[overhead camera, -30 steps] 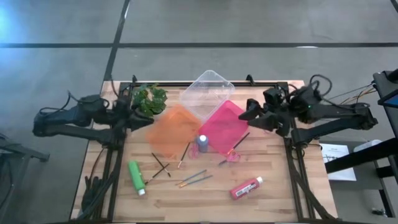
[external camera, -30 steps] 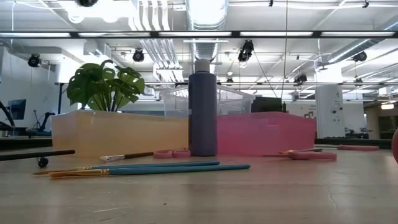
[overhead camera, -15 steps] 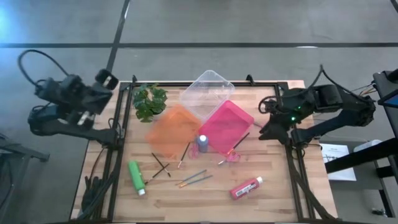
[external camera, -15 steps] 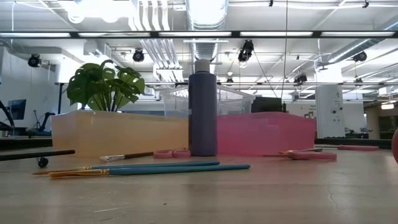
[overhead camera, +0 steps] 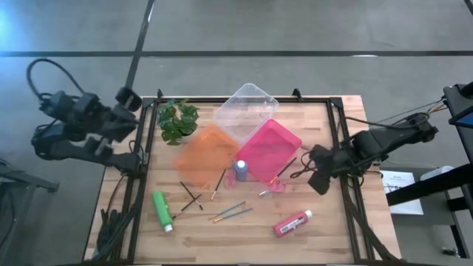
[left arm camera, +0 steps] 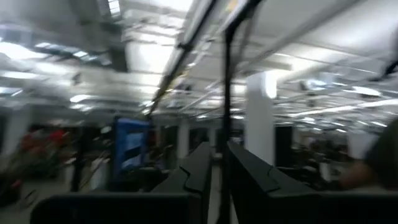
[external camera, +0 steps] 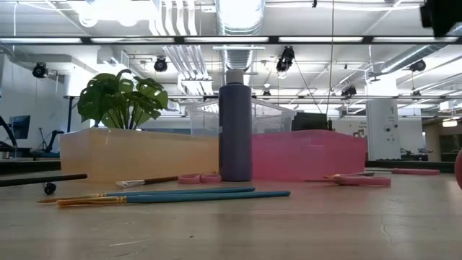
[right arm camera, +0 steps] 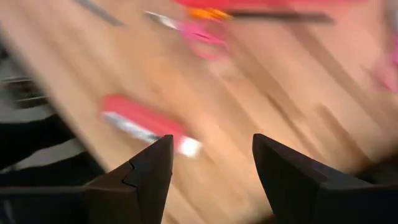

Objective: Pick & Place Paint Supplies
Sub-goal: Put the right pink scissors into the pink bin

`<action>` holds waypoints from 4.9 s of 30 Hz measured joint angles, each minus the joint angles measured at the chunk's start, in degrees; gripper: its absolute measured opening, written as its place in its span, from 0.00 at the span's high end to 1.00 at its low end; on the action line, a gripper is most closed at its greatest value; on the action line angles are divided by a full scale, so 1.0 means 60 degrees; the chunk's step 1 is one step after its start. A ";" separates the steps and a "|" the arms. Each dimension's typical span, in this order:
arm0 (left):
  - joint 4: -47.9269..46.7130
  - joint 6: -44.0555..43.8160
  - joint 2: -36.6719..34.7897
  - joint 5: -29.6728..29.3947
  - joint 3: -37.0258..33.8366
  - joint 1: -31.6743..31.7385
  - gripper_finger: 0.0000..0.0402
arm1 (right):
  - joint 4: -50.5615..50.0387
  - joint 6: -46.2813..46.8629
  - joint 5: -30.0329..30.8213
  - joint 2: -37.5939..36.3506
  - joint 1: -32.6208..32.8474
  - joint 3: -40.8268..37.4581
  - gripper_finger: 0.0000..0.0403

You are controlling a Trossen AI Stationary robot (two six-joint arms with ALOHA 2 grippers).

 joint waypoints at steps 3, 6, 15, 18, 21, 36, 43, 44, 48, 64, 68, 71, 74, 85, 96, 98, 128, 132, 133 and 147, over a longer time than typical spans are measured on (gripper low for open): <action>-0.0250 -0.0283 0.0230 -0.0952 0.0002 0.0011 0.86 | -0.0798 0.0424 -0.0016 -0.0188 -0.0152 -0.0449 0.47; -0.0279 -0.0156 0.0500 -0.1209 0.0002 0.0011 0.86 | -0.1108 0.0358 0.0023 -0.0486 -0.0584 -0.0807 0.47; -0.0247 -0.0137 0.1264 -0.1358 0.0183 0.0018 0.86 | -0.1025 -0.2336 0.0005 -0.0400 -0.3080 -0.1736 0.47; -0.0239 -0.0137 0.1433 -0.1362 0.0408 0.0018 0.86 | -0.1009 -0.3687 0.0019 -0.0066 -0.4113 -0.2144 0.47; -0.0234 -0.0088 0.1571 -0.1362 0.0614 0.0018 0.86 | -0.0911 -0.5114 0.0104 0.0310 -0.5251 -0.2614 0.47; -0.0066 -0.0148 0.1931 -0.1548 0.0960 0.0018 0.86 | 0.0520 -0.8541 0.1294 0.0694 -0.8925 -0.3440 0.47; -0.0037 -0.0386 0.2130 -0.1544 0.0956 0.0018 0.86 | 0.0597 -0.9500 0.1971 0.1053 -0.8911 -0.3443 0.47; -0.0030 -0.0392 0.2146 -0.1544 0.0956 0.0018 0.86 | 0.0602 -0.9534 0.1924 0.1122 -0.8876 -0.3443 0.47; -0.0009 -0.0395 0.2183 -0.1540 0.0964 0.0011 0.86 | 0.0654 -0.9496 0.1783 0.1709 -0.8793 -0.3443 0.47; 0.0158 -0.0870 0.2178 -0.1540 0.0960 0.0011 0.86 | 0.1745 -0.9360 0.2300 0.3336 -0.8731 -0.3724 0.47; 0.0158 -0.0894 0.2178 -0.1540 0.0956 0.0015 0.86 | 0.1827 -0.9341 0.2478 0.3318 -0.8728 -0.3782 0.47; 0.0158 -0.0894 0.2181 -0.1540 0.0956 0.0018 0.86 | 0.1817 -0.9346 0.2490 0.3314 -0.8731 -0.3782 0.47; 0.0158 -0.0894 0.2185 -0.1540 0.0956 0.0018 0.86 | 0.1850 -0.9352 0.2482 0.3314 -0.8731 -0.3800 0.47; 0.0154 -0.0902 0.2185 -0.1580 0.0953 0.0018 0.86 | 0.1890 -0.9365 0.2446 0.3310 -0.8731 -0.3837 0.47; 0.0151 -0.1146 0.2185 -0.1610 0.0949 0.0011 0.86 | 0.1947 -0.9124 0.2240 0.3299 -0.8555 -0.3873 0.47; 0.0151 -0.1145 0.2185 -0.1610 0.0949 0.0011 0.86 | 0.2057 -0.9112 0.2264 0.3299 -0.8561 -0.3905 0.47; 0.0003 -0.1069 0.2181 -0.1602 0.0946 0.0004 0.86 | 0.3363 -0.7747 0.1987 0.2127 -0.8243 -0.4262 0.47; -0.0026 -0.1073 0.2181 -0.1602 0.0946 0.0004 0.86 | 0.3991 -0.7636 0.1991 0.2347 -0.8116 -0.4367 0.47; -0.0036 -0.1073 0.2181 -0.1602 0.0946 0.0004 0.86 | 0.4006 -0.7640 0.1991 0.2407 -0.8117 -0.4396 0.47; -0.0177 -0.1113 0.2181 -0.1602 0.0946 0.0004 0.86 | 0.4226 -0.7022 0.2015 0.1916 -0.8122 -0.4894 0.47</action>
